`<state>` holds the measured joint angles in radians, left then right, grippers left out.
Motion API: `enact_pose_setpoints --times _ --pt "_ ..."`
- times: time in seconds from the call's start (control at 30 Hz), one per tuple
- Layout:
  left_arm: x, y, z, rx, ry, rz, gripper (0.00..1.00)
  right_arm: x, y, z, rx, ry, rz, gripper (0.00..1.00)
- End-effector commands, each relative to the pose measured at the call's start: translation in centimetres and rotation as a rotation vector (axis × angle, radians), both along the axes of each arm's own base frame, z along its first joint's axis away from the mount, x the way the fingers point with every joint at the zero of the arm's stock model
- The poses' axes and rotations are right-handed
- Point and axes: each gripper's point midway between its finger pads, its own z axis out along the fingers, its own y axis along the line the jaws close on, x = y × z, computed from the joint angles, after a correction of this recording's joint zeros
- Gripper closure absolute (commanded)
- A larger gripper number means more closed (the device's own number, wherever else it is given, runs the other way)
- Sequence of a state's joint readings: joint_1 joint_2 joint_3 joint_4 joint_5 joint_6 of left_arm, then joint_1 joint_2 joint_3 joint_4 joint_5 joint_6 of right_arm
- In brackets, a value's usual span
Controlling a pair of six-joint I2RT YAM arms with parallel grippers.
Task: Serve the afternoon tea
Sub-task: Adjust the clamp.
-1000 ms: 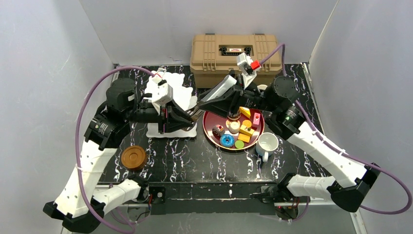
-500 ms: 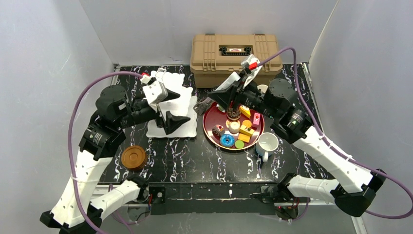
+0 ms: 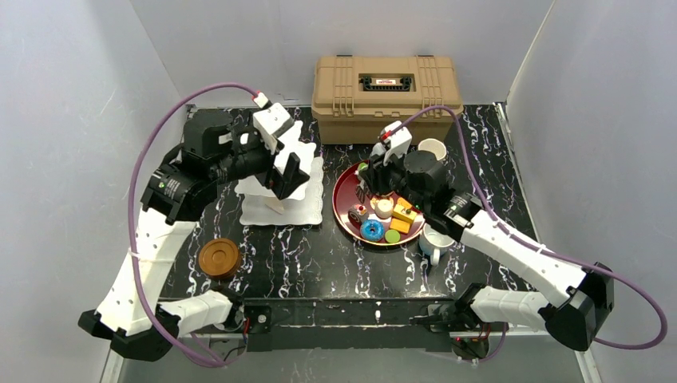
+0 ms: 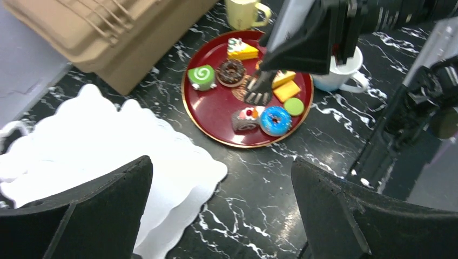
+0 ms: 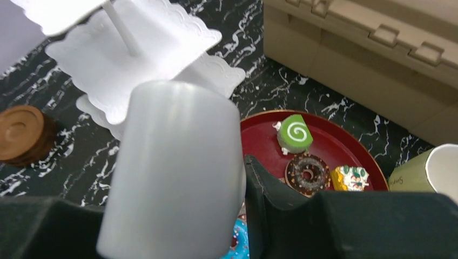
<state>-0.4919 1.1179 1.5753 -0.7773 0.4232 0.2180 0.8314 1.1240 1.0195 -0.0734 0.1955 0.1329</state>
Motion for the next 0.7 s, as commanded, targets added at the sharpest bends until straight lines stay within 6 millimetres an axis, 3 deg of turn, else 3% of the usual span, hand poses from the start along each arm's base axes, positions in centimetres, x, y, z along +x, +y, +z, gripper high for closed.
enact_pose_setpoints --times 0.0,0.67 --pt "0.5 2.3 1.5 0.050 -0.043 0.109 0.02 1.3 0.1 1.3 0.033 -0.083 -0.037 0.78" --pt "1.5 3.8 -1.6 0.173 0.027 0.183 0.02 1.9 1.3 -2.9 0.001 -0.021 -0.026 0.69"
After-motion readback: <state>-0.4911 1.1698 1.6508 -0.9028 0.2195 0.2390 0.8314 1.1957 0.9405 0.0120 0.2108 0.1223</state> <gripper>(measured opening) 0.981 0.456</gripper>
